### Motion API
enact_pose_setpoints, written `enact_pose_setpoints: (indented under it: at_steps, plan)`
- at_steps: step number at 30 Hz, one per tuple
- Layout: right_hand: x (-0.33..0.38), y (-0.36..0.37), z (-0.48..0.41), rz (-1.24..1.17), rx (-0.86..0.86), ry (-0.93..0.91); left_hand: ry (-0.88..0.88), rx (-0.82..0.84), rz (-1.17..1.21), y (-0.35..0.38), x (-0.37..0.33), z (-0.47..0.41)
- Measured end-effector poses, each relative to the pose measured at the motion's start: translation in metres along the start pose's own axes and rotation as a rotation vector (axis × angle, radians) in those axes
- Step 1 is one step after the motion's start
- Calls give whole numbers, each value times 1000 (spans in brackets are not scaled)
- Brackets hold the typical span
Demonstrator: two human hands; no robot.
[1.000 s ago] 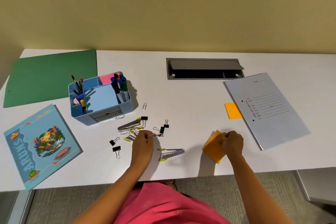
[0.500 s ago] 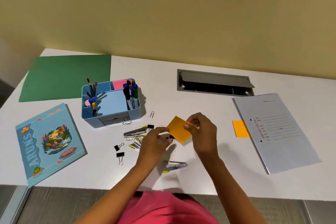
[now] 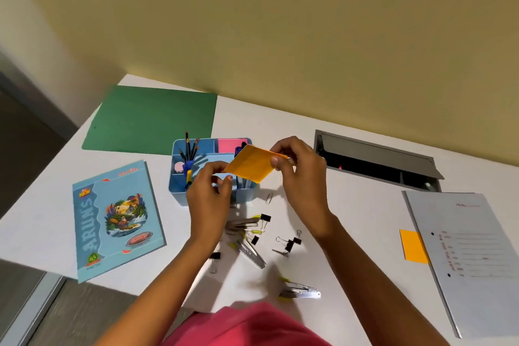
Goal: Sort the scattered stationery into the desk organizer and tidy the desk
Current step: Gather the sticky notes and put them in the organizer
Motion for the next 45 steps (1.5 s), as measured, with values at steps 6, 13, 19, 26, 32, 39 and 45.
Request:
enact_pose_setpoints:
  at_steps: [6, 13, 19, 26, 32, 39, 45]
  plan:
    - [7, 30, -71, 79, -107, -83, -141, 14, 90, 3, 6, -37]
    - [-27, 98, -121, 248, 248, -106, -402, 172, 180, 37, 24, -62]
    - [-59, 126, -125, 247, 394, 5, -588, 169, 330, 58, 54, -88]
    - [-81, 138, -125, 251, 487, 49, -683, 115, 261, 65, 66, -107]
    - [-98, 146, -119, 271, 536, 66, -690, 79, 222, 67, 70, -112]
    - [-128, 83, -95, 96, 167, 140, -578, 26, 127, 55, 58, -100]
    - [-186, -17, -29, 258, -164, 249, -466, 49, 74, 53, 31, -65]
Point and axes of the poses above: each hand's wrist, its own z-axis away from the middle knuckle, its own y-axis out of the palm, x = y × z, the point moved 5 cm from there along -z, towards the middle knuckle, and after that the axes turned 5 degrees about z, right-handed, at the moved point
